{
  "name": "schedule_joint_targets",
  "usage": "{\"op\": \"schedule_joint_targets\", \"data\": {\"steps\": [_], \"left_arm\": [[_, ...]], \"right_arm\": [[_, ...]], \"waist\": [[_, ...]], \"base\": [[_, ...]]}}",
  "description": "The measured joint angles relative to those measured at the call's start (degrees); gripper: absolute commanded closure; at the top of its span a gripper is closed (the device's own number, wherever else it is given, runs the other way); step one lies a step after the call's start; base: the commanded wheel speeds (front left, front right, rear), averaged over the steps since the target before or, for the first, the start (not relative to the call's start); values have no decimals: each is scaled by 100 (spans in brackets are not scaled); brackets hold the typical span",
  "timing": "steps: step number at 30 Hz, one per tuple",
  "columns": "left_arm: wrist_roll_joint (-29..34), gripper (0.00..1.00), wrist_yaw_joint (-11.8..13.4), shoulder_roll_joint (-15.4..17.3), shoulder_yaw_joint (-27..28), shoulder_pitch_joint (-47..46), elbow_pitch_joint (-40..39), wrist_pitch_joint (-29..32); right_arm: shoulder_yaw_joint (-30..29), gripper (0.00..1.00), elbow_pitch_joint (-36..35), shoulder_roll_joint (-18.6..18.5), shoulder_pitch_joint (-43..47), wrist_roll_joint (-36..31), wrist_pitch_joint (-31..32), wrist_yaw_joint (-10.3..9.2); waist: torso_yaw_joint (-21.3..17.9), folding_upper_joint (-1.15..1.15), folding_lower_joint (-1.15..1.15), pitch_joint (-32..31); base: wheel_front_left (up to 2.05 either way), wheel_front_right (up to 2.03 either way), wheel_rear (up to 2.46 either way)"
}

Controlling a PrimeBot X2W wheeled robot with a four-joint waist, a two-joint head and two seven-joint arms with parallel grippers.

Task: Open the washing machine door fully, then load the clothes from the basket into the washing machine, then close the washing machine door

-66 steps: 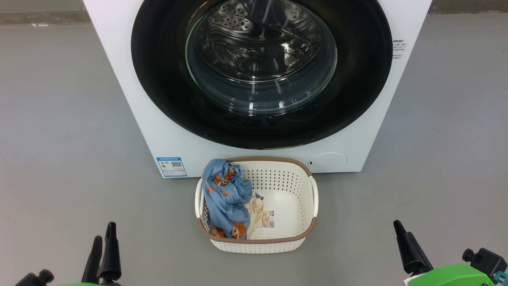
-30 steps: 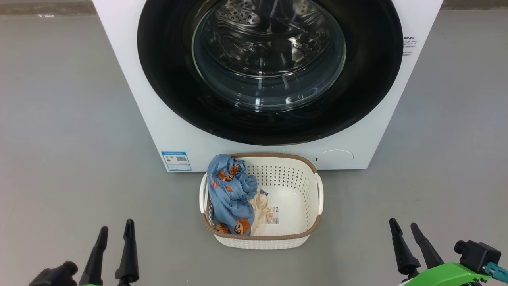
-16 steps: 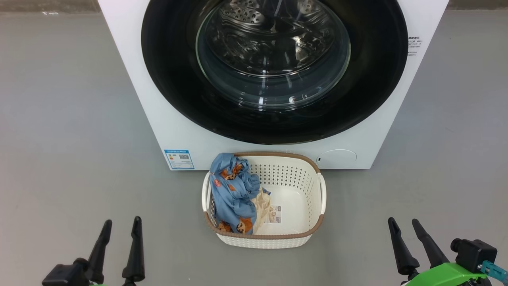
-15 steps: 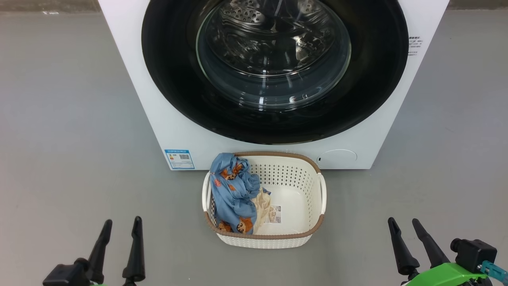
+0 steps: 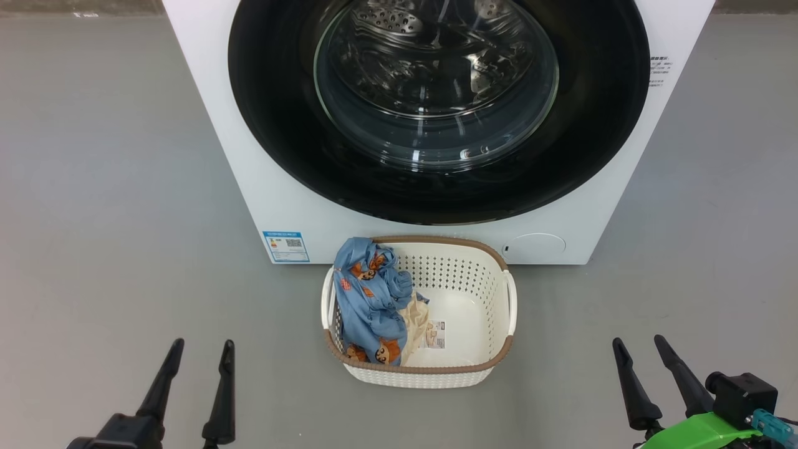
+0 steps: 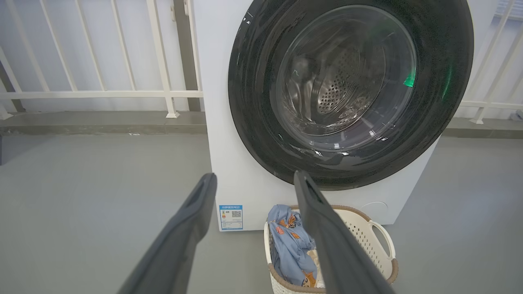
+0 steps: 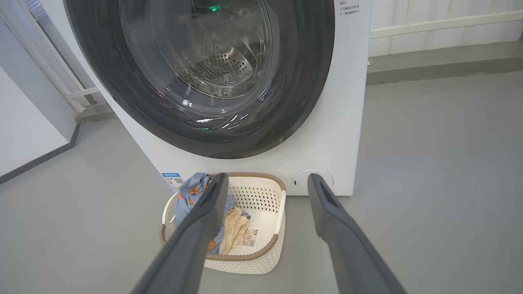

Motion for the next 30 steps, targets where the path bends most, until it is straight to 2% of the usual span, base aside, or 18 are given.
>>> {"op": "schedule_joint_targets", "data": {"steps": [4,18,30], "left_arm": [[153,0,0,8,-19,1,-2,-32],[163,0,0,38,-38,1,20,-33],[181,0,0,67,-22,1,13,-33]], "right_arm": [[-87,0,-11,0,6,-188,-46,0],[-234,0,-31,71,12,-225,-46,0],[-244,0,-36,113,14,-225,-46,0]], "waist": [[-4,0,0,4],[-50,0,0,9],[-91,0,0,4]], "base": [[0,0,0],[5,5,-11],[79,79,-158]]}}
